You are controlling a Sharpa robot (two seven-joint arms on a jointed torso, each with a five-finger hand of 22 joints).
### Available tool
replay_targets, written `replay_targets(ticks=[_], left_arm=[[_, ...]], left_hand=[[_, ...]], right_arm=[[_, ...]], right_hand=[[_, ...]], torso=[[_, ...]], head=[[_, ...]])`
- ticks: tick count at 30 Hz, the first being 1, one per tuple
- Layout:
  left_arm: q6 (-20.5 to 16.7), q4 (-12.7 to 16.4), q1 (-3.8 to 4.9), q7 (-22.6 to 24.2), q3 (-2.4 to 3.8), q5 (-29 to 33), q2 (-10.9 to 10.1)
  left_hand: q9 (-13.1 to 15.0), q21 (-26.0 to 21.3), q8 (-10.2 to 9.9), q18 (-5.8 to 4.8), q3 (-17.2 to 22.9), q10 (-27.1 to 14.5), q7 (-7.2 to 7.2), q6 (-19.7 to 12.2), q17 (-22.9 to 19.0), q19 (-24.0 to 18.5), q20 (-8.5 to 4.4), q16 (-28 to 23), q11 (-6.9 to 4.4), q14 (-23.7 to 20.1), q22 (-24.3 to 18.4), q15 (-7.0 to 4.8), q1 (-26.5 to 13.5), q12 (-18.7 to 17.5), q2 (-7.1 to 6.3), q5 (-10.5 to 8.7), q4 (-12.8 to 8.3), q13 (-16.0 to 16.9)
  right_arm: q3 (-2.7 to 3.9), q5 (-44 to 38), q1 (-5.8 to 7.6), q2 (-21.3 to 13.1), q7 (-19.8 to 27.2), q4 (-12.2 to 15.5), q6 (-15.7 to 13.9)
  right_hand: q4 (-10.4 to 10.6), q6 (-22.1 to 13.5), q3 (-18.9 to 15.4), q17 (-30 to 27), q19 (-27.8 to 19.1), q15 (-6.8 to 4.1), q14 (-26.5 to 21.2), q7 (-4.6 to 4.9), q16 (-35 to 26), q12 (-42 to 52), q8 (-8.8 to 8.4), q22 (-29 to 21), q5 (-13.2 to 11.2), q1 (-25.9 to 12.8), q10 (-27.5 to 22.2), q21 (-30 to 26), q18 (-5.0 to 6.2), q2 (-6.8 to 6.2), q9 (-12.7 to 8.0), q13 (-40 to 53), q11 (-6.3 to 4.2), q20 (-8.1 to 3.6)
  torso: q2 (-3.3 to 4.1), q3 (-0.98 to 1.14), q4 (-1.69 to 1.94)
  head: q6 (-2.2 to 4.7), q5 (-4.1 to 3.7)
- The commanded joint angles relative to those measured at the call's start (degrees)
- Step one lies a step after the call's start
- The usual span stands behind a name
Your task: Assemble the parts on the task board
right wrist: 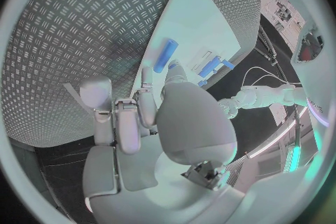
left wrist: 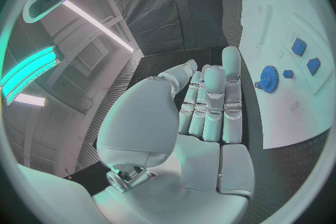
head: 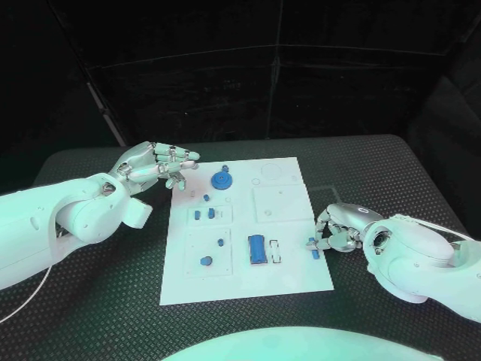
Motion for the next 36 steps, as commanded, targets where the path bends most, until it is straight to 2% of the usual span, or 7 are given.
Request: replay_targets(ticks=[1, 9, 15, 19, 22, 31, 36], left_arm=[[0.49, 0.06, 0.05, 0.45, 0.03, 0.27, 0.01], [0.60, 0.06, 0.04, 0.45, 0.02, 0.27, 0.02], [0.77, 0.12, 0.04, 0.50, 0.02, 0.27, -0.02], [0.80, 0.16, 0.04, 0.50, 0.01, 0.27, -0.10], [0.79, 0.19, 0.04, 0.49, 0.01, 0.27, -0.16], [0.77, 0.29, 0.04, 0.50, 0.00, 0.27, -0.30], [0.78, 0.34, 0.04, 0.50, 0.00, 0.27, -0.34]], left_hand=[[-0.03, -0.25, 0.25, 0.85, -0.29, -0.38, 0.02, -0.23, -0.08, 0.00, 0.21, -0.24, 0.02, -0.39, -0.06, 0.17, -0.33, 0.30, 0.28, -0.11, -0.02, 0.05], [-0.03, -0.25, 0.25, 0.85, -0.29, -0.38, 0.02, -0.23, -0.08, 0.00, 0.21, -0.24, 0.02, -0.39, -0.06, 0.17, -0.33, 0.30, 0.28, -0.11, -0.02, 0.05], [-0.03, -0.28, 0.26, 0.85, -0.32, -0.41, 0.02, -0.24, -0.13, 0.01, 0.21, -0.24, 0.02, -0.41, -0.09, 0.17, -0.36, 0.34, 0.28, -0.12, -0.04, 0.05], [-0.03, -0.28, 0.26, 0.85, -0.32, -0.41, 0.02, -0.24, -0.13, 0.01, 0.21, -0.24, 0.02, -0.41, -0.09, 0.17, -0.36, 0.34, 0.28, -0.12, -0.04, 0.05], [-0.03, -0.28, 0.26, 0.85, -0.32, -0.41, 0.02, -0.24, -0.13, 0.01, 0.21, -0.24, 0.02, -0.41, -0.09, 0.17, -0.36, 0.34, 0.28, -0.12, -0.04, 0.05], [-0.03, -0.28, 0.26, 0.85, -0.32, -0.41, 0.02, -0.24, -0.13, 0.01, 0.21, -0.24, 0.02, -0.41, -0.09, 0.17, -0.36, 0.34, 0.28, -0.12, -0.04, 0.05], [-0.03, -0.28, 0.26, 0.85, -0.32, -0.41, 0.02, -0.24, -0.13, 0.01, 0.21, -0.24, 0.02, -0.41, -0.09, 0.17, -0.36, 0.34, 0.28, -0.12, -0.04, 0.05]], right_arm=[[0.00, -0.54, 0.04, 0.12, 0.03, 0.01, 3.18], [-0.01, -0.95, 0.04, 0.71, 0.05, -0.44, 5.22], [-0.02, -2.68, 0.03, 1.47, -0.07, -0.95, 5.28], [-0.02, -3.11, 0.02, 1.90, -0.10, -1.06, 5.29], [-0.02, -3.26, 0.02, 2.22, -0.15, -1.07, 5.22], [-0.02, -1.12, 0.01, 2.57, -0.29, -0.26, 2.71], [-0.01, 3.07, 0.02, 2.30, -0.27, 1.24, -1.97]], right_hand=[[-0.38, 0.55, -0.12, 11.71, -0.14, -0.01, 5.24, -0.03, -0.23, 0.08, 0.18, 0.13, 0.46, 1.01, -0.21, -0.13, -0.53, 0.29, 0.09, -0.62, -0.32, 0.00], [-0.80, 0.72, -0.01, 11.64, -0.15, -0.13, 5.22, -0.15, -0.27, 0.06, 0.17, 0.10, 0.85, 2.17, -0.21, -0.18, -0.52, 0.31, 0.10, -0.62, -0.44, -0.13], [-2.70, 0.76, 1.43, 11.68, -0.08, -0.42, 5.23, -0.42, -0.26, 0.06, -0.28, 0.20, 4.76, 6.54, -0.21, -0.19, -0.55, 1.41, -0.11, -0.52, -0.75, -0.39], [-4.47, 0.91, 3.78, 11.74, 0.01, -0.67, 5.25, -0.61, -0.24, -0.09, -0.81, 0.36, 2.70, 10.39, -0.31, -0.14, -0.56, 2.89, -0.43, -0.55, -0.95, -0.65], [-5.78, 1.06, 6.46, 11.74, 0.08, -0.79, 5.24, -0.72, -0.25, -0.30, -1.44, 0.48, -1.27, 13.26, -0.44, -0.11, -0.61, 3.94, -0.83, -0.62, -1.08, -0.84], [-4.46, 1.42, 9.52, 11.93, 0.25, -0.66, 5.29, -0.64, -0.15, -0.28, -2.47, 0.80, 1.12, 12.08, -0.26, 0.03, -0.69, 3.10, -1.41, -0.51, -0.99, -0.72], [-2.87, 1.69, 11.50, 12.22, 0.48, -0.67, 5.36, -0.59, -0.01, -0.01, -2.87, 1.20, 2.77, 10.66, 0.05, 0.25, -0.71, 2.01, -1.57, -0.23, -1.02, -0.74]], torso=[[0.04, -0.02, -0.05], [0.03, -0.03, 0.02], [0.00, -0.07, 0.09], [0.03, -0.03, 0.00], [-0.03, -0.04, -0.07], [-0.02, -0.04, -0.08], [0.01, -0.07, -0.08]], head=[[-0.07, 0.07], [-0.09, -0.04], [-0.09, 0.10], [-0.04, 0.26], [-0.05, 0.33], [0.01, 0.54], [0.03, 0.54]])
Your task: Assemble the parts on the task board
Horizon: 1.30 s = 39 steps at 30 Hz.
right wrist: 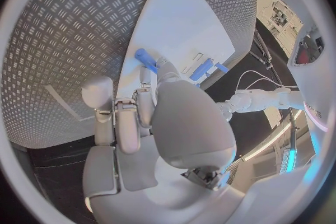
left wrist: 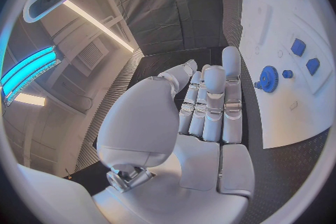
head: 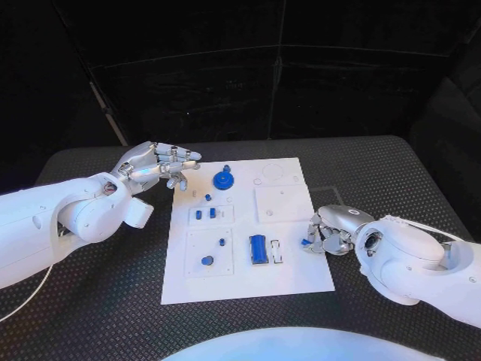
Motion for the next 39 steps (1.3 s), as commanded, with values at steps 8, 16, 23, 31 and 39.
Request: replay_targets(ticks=[8, 16, 23, 31, 39], left_arm=[[0.64, 0.28, 0.06, 0.46, 0.03, 0.27, -0.08], [0.61, 0.45, 0.06, 0.39, 0.03, 0.27, -0.18], [0.63, 0.57, 0.07, 0.37, 0.04, 0.27, -0.24], [0.61, 0.76, 0.09, 0.32, 0.04, 0.27, -0.32], [0.60, 0.87, 0.10, 0.29, 0.04, 0.27, -0.34]], left_hand=[[-0.03, -0.31, 0.28, 0.86, -0.29, -0.45, 0.00, -0.24, -0.09, 0.03, 0.21, -0.23, 0.00, -0.42, -0.09, 0.16, -0.25, 0.39, 0.34, -0.09, -0.15, 0.04], [-0.03, -0.31, 0.28, 0.86, -0.29, -0.45, 0.00, -0.24, -0.09, 0.03, 0.21, -0.23, 0.00, -0.42, -0.09, 0.16, -0.25, 0.39, 0.34, -0.09, -0.15, 0.04], [-0.03, -0.31, 0.28, 0.86, -0.29, -0.45, 0.00, -0.24, -0.09, 0.03, 0.21, -0.23, 0.00, -0.42, -0.09, 0.16, -0.25, 0.39, 0.34, -0.09, -0.15, 0.04], [-0.03, -0.34, 0.28, 0.86, -0.29, -0.49, 0.02, -0.26, -0.19, 0.04, 0.21, -0.25, 0.02, -0.45, -0.13, 0.16, -0.25, 0.43, 0.36, -0.10, -0.19, 0.04], [-0.03, -0.34, 0.28, 0.86, -0.29, -0.49, 0.02, -0.26, -0.19, 0.04, 0.21, -0.25, 0.02, -0.45, -0.13, 0.16, -0.25, 0.43, 0.36, -0.10, -0.19, 0.04]], right_arm=[[-0.11, 12.04, -0.11, -0.11, 0.25, 2.80, -10.33], [-0.10, 17.49, -0.11, 1.17, 1.52, 3.10, -11.84], [-0.11, 19.11, -0.11, 2.56, 1.20, 2.16, -10.67], [-0.12, 19.88, -0.11, 4.70, 0.63, 0.75, -8.49], [-0.12, 20.04, -0.10, 6.22, 0.30, -0.62, -8.69]], right_hand=[[1.50, 0.75, 3.64, 12.60, 0.58, -0.21, 5.54, -0.03, 0.19, 0.43, 0.08, 0.70, 2.58, 2.15, 1.07, 0.55, -0.79, 1.88, 0.39, -3.57, -0.57, -0.19], [3.04, 1.20, 5.28, 12.84, 0.68, -0.12, 5.59, 0.06, 0.31, 0.53, -0.07, 0.94, 6.57, -0.78, 1.33, 0.66, -0.84, -0.50, 0.51, -3.44, -0.48, -0.13], [3.27, 1.36, 5.08, 12.92, 0.75, -0.06, 5.61, 0.17, 0.35, 0.60, -0.14, 1.13, 8.13, -2.83, 1.45, 0.75, -0.86, -1.10, 0.58, -3.35, -0.37, -0.08], [3.26, 1.66, 4.72, 13.10, 0.87, -0.06, 5.64, 0.12, 0.44, 0.94, -0.15, 1.44, 8.65, -4.44, 1.75, 0.90, -0.90, -1.11, 0.65, -3.03, -0.40, -0.05], [3.27, 1.87, 4.25, 13.11, 0.91, -0.08, 5.65, 0.08, 0.45, 1.03, -0.16, 1.50, 8.86, -5.51, 1.87, 0.93, -0.90, -1.31, 0.69, -2.93, -0.42, -0.07]], torso=[[0.08, 0.01, -0.03], [0.10, -0.08, -0.08], [0.04, -0.09, 0.05], [0.01, -0.03, -0.02], [-0.01, -0.05, 0.00]], head=[[-0.17, 0.09], [-0.44, 0.15], [-0.67, 0.15], [-0.71, 0.34], [-0.78, 0.31]])
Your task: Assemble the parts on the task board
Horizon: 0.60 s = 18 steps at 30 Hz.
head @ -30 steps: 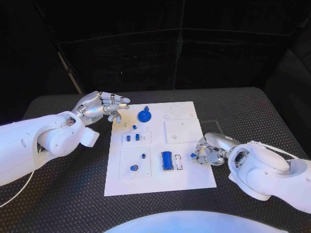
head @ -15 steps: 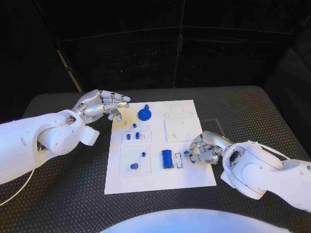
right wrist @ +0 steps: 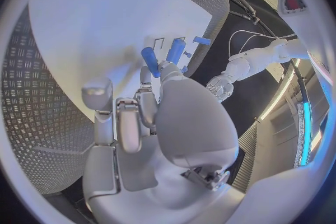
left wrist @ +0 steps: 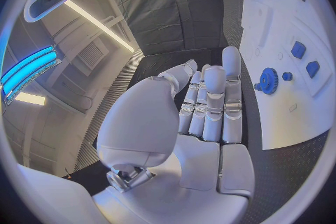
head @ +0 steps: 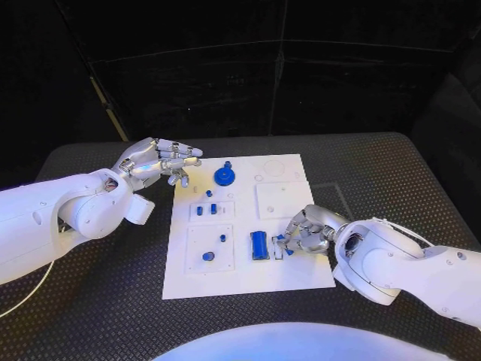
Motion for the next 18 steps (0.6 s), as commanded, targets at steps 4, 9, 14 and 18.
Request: replay_targets(ticks=[4, 9, 14, 18], left_arm=[[0.52, 0.21, 0.09, 0.29, 0.05, 0.27, -0.03], [0.48, 0.26, 0.09, 0.25, 0.05, 0.27, -0.05], [0.48, 0.27, 0.10, 0.24, 0.05, 0.27, -0.05], [0.53, 0.27, 0.10, 0.19, 0.05, 0.27, -0.05]], left_hand=[[-0.04, -0.37, 0.27, 0.85, -0.38, -0.54, 0.06, -0.31, -0.09, 0.05, 0.21, -0.25, 0.05, -0.26, -0.13, -0.03, -0.37, 0.21, 0.31, -0.12, -0.16, 0.03], [-0.04, -0.38, 0.26, 0.85, -0.41, -0.57, 0.07, -0.34, -0.13, 0.06, 0.22, -0.27, 0.07, -0.28, -0.14, -0.02, -0.42, 0.22, 0.28, -0.12, -0.15, 0.02], [-0.04, -0.38, 0.26, 0.85, -0.41, -0.57, 0.07, -0.34, -0.13, 0.06, 0.22, -0.27, 0.07, -0.28, -0.14, -0.02, -0.42, 0.22, 0.28, -0.12, -0.15, 0.02], [-0.04, -0.38, 0.26, 0.85, -0.41, -0.57, 0.07, -0.34, -0.13, 0.06, 0.22, -0.27, 0.07, -0.28, -0.14, -0.02, -0.42, 0.22, 0.28, -0.12, -0.15, 0.02]], right_arm=[[0.00, 0.64, 0.06, 0.79, -0.22, -0.70, 0.66], [0.00, 0.61, 0.06, 1.08, -0.33, -1.15, 1.30], [0.00, 0.55, 0.06, 1.32, -0.42, -1.47, 2.06], [-0.01, 0.18, 0.06, 1.54, -0.53, -1.64, 2.69]], right_hand=[[-0.13, 0.58, -0.82, 13.18, 0.52, -0.07, 5.66, 0.09, 0.16, 0.42, -0.19, 0.13, 0.23, -1.36, 0.51, 0.24, -0.90, -0.02, 0.00, 0.35, 0.17, -0.09], [-0.13, 0.64, -0.97, 13.16, 0.55, -0.08, 5.65, 0.08, 0.15, 0.43, -0.18, 0.18, 0.21, -1.61, 0.53, 0.26, -0.91, -0.05, 0.02, 0.36, 0.16, -0.10], [-0.12, 0.71, -1.46, 13.11, 0.51, -0.08, 5.64, 0.08, 0.12, 0.35, -0.22, 0.12, -0.04, -2.36, 0.51, 0.22, -0.90, -0.18, 0.04, 0.30, 0.16, -0.10], [-0.13, 0.74, -1.91, 13.06, 0.44, -0.07, 5.63, 0.10, 0.09, 0.23, -0.28, 0.02, -0.31, -2.94, 0.46, 0.14, -0.88, -0.31, 0.06, 0.21, 0.18, -0.10]], torso=[[-0.05, 0.04, -0.03], [-0.03, 0.04, -0.07], [-0.03, 0.03, -0.04], [-0.05, 0.06, -0.03]], head=[[0.01, 0.01], [-0.02, 0.06], [-0.07, 0.06], [-0.12, 0.08]])
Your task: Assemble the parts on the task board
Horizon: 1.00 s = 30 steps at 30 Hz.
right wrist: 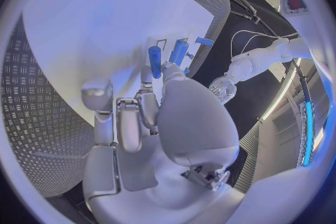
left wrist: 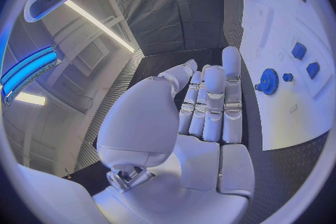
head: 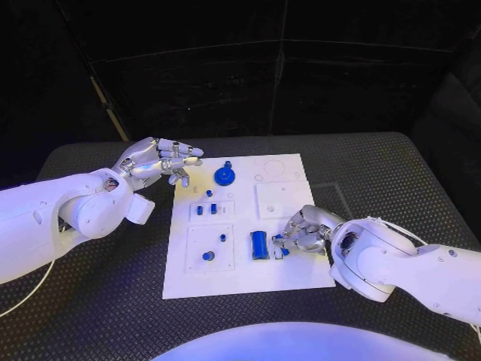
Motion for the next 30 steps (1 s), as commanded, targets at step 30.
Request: replay_targets(ticks=[30], left_arm=[[0.63, -0.01, 0.08, 0.08, 0.05, 0.27, 0.01]], left_hand=[[-0.05, -0.43, 0.24, 0.84, -0.31, -0.44, 0.10, -0.41, -0.21, 0.04, 0.24, -0.32, -0.12, -0.36, -0.11, 0.01, -0.52, 0.25, 0.26, -0.12, 0.03, 0.01]], right_arm=[[-0.07, -0.33, 0.00, 0.21, -0.06, 0.15, 2.41]], right_hand=[[0.20, 1.29, -8.93, 13.32, 0.37, -0.08, 5.68, -0.08, 0.22, 0.29, -0.25, 0.45, -11.01, -11.37, 0.53, 0.29, -0.93, 1.43, 0.52, 0.71, 0.12, 0.16]], torso=[[0.00, 0.01, -0.01]], head=[[-0.15, 0.01]])
